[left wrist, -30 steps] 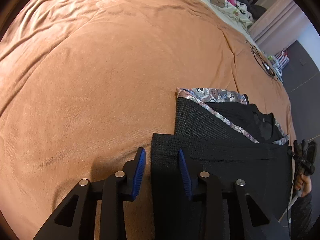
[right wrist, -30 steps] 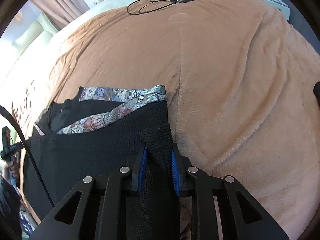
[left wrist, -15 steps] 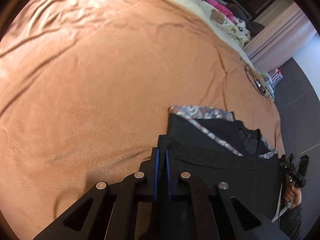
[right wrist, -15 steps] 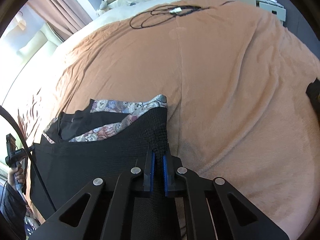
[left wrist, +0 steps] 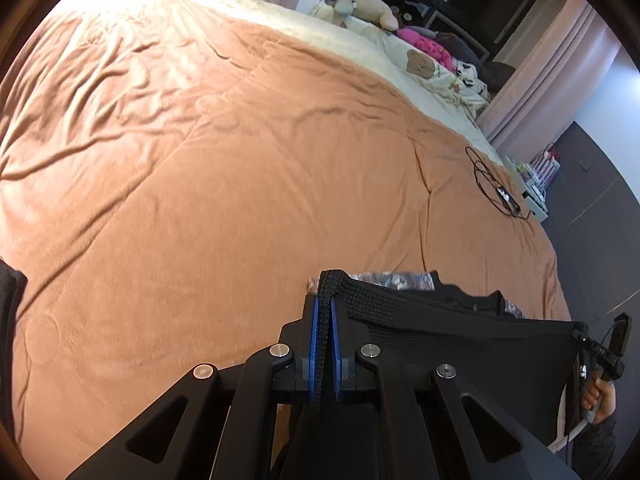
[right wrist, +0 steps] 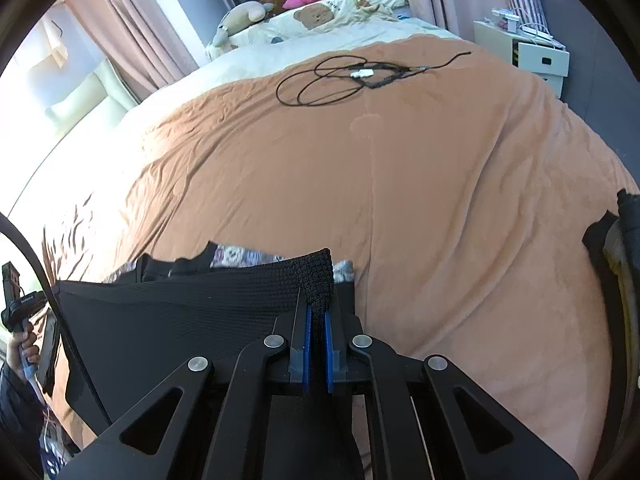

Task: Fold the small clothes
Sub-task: 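Pinch the folded edge with both grippers and lift it slightly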

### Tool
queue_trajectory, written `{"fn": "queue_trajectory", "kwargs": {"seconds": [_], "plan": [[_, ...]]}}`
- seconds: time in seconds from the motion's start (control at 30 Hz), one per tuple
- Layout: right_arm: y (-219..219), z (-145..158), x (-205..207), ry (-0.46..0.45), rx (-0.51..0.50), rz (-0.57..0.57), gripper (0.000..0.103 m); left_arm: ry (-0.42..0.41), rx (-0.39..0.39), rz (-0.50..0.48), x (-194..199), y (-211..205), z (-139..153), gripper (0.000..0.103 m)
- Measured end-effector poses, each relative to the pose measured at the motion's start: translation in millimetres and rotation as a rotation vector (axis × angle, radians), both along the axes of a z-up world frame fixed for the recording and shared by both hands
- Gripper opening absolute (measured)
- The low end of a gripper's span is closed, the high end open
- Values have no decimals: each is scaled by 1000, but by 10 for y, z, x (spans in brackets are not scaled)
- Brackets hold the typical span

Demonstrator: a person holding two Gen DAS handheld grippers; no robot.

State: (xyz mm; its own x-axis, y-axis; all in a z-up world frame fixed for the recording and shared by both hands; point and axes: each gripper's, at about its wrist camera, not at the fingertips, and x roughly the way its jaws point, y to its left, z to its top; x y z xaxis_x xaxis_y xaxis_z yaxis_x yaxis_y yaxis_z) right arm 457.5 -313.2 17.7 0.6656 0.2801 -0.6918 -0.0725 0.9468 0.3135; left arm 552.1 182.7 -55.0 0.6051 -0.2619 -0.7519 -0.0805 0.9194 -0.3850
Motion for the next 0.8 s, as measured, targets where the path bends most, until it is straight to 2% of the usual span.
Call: {"fn": "queue_trajectory", "kwargs": {"seconds": [0.33,0.8], "plan": [[144,-43,291,25,-38,-27,2,11,42,37,360,-41,-58,6],[297,-376,931,104,-89,-46,2,94,113,46,888,-110,-522,6]]}}
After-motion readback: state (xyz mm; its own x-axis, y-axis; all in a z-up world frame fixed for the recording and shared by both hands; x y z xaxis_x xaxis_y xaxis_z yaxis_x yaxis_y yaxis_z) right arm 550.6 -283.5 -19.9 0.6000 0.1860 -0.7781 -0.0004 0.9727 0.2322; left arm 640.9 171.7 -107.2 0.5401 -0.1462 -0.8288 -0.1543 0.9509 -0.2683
